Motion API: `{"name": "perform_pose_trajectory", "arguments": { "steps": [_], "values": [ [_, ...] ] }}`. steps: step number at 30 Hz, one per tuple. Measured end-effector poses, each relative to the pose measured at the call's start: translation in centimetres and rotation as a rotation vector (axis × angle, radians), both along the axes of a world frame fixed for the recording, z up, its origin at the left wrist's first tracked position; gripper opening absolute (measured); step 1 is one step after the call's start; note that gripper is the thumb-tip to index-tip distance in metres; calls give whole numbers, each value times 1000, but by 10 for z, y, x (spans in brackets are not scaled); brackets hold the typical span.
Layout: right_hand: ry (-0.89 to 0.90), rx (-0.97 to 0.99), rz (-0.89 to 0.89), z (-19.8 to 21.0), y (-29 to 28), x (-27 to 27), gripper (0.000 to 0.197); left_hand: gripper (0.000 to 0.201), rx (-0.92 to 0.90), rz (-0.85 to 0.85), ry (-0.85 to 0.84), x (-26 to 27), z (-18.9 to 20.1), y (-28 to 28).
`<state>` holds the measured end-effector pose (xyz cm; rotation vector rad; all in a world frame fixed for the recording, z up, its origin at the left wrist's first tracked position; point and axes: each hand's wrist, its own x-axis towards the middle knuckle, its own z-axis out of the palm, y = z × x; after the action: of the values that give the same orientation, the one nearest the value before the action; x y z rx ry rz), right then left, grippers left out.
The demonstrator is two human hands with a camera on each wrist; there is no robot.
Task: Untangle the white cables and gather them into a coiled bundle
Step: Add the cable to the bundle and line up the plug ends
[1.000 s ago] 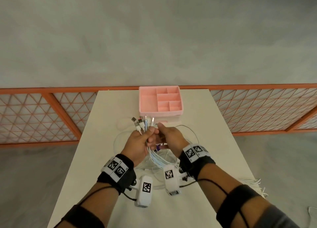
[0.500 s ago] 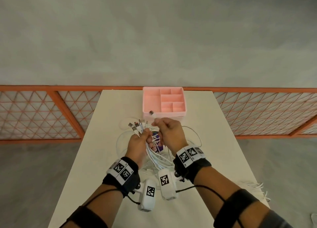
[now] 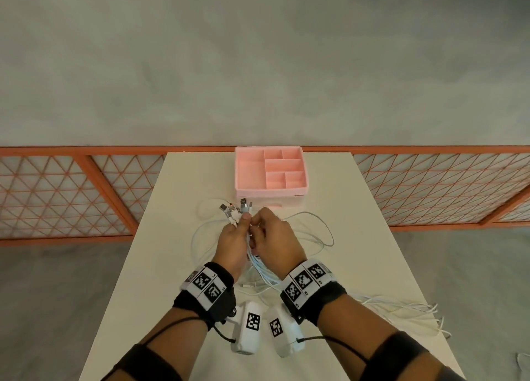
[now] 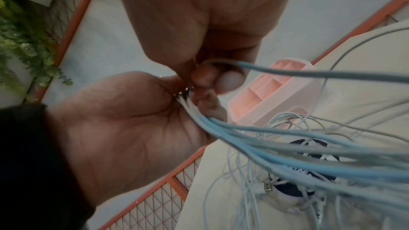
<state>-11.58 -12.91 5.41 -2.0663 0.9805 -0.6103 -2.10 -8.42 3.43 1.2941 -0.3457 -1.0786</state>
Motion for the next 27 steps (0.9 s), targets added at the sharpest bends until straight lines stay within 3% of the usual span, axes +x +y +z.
{"name": "perform_pose_trajectory", "arguments": {
  "steps": [4,7,11,13,17,21,27],
  "values": [
    [31,41,32,6,-13,-11,16,41,20,-34,-99,9,-1,5],
    [-80,41,39,19,-27,-18,9,41,-24,-147,-126,9,1,9],
    [-70,83,161,39,-33,-11,44,41,-49,-354,-221,-3,7,11],
    [19,62,229,46,-32,-6,45,40,-48,-410,-293,-7,11,10],
    [30,-4,245,46,-28,-2,28,44,-29,-421,-262,-7,15,12],
    [-7,-37,248,44,-25,-2,18,36,-44,-366,-242,-4,13,12],
    [151,-217,348,37,-24,-1,37,35,3,-354,-272,-2,10,9]
  ]
}}
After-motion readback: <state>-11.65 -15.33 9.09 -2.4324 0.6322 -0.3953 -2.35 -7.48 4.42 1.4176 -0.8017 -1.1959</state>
